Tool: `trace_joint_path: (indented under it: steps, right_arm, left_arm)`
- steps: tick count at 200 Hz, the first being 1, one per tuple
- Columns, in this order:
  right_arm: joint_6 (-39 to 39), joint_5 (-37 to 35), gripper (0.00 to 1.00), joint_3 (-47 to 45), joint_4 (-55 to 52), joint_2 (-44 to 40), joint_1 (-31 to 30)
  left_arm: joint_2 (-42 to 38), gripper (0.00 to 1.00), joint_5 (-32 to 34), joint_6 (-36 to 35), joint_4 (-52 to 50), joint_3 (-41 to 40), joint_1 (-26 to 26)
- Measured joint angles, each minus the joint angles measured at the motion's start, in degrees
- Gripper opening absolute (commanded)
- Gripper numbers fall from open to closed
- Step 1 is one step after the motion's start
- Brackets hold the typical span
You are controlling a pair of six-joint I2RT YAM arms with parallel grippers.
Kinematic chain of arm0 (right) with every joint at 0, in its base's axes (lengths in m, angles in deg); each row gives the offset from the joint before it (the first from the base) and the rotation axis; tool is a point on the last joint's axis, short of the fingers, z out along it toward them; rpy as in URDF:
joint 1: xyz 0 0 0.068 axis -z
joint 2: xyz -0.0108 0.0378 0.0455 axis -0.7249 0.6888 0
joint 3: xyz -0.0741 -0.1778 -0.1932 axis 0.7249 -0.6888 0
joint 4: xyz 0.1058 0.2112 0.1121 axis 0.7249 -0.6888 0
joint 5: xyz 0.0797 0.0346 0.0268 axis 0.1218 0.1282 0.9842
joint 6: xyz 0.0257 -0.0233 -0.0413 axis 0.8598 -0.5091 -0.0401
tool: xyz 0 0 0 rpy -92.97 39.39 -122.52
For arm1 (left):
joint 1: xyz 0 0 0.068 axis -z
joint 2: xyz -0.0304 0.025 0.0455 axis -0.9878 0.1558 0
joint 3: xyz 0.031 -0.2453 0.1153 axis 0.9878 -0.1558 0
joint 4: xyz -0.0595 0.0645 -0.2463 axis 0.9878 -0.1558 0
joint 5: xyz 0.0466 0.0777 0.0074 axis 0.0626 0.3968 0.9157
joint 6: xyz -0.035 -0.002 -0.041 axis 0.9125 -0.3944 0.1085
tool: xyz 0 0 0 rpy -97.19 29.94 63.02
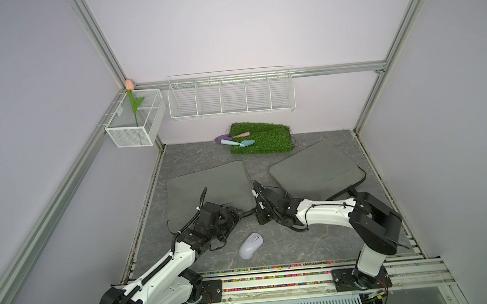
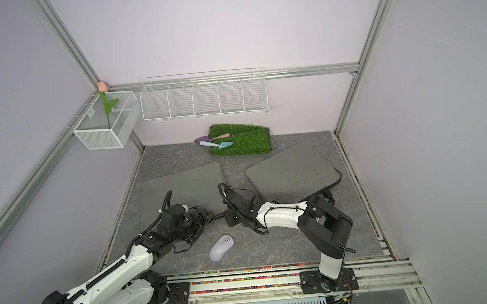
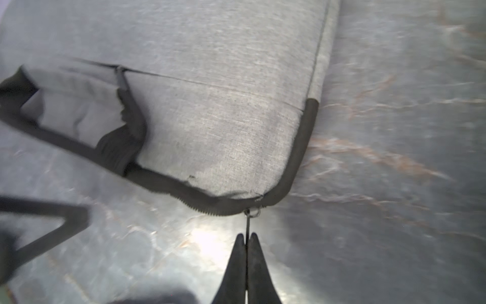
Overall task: Put the mouse into the laptop bag
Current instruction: Unzip the zipper on the zippered laptop bag.
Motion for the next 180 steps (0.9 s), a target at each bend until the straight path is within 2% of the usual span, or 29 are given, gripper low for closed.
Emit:
trace_joint_path:
  steps: [26,58,78,101,141,180]
  right_arm:
    - [0.46,0.2,0.06,0.0,0.42,-0.37,-2.03]
    - [0.83,0.13,0.06,-0.02,0.61,-0.42,-3.72]
    - [1.14,0.15,0.06,-0.02,1.11,-0.42,-4.44]
    - [1.51,0.11,0.06,0.0,1.29,-0.39,-4.7]
    - [1.79,-0.72,0.06,0.61,1.22,0.04,-4.74]
    - [2.01,-1.33,0.06,1.44,1.36,2.16,-4.42]
  left_arm:
    - [3.69,0.91,1.84,2.43,6.03,-0.02,0.13]
    - [6.86,0.76,3.37,3.87,8.87,0.0,0.13]
    - [7.43,0.75,4.09,4.35,9.33,0.0,0.13]
    - [7.32,0.86,4.79,5.35,9.44,0.0,0.13]
    - [4.2,0.97,5.03,7.85,7.32,-0.31,0.17]
    - [-2.1,1.0,6.49,10.36,-1.44,0.46,0.17]
